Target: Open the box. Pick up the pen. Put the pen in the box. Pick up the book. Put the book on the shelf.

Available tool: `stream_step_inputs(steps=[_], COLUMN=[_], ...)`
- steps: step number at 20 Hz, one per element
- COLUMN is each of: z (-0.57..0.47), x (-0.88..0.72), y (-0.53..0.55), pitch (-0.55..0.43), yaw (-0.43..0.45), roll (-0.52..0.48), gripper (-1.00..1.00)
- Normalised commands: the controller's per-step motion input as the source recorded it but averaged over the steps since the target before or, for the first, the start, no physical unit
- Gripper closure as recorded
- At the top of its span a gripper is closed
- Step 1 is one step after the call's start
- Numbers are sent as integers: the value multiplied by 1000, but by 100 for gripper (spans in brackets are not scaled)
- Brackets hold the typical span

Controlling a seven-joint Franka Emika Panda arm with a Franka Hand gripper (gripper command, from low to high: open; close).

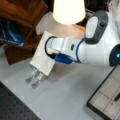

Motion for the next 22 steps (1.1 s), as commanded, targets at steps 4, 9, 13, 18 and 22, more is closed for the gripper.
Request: stream_step_inputs(steps=[4, 9, 13, 18, 22], z=[-112, -92, -61, -71, -78], x=[-146, -132, -127, -127, -130], y=[-104, -120, -158, -147, -201], pitch=[-125, -105, -80, -117, -163], yaw=[103, 179, 232, 204, 191], roll=[-363, -314, -296, -242, -210], gripper=[-100, -100, -100, -100, -100])
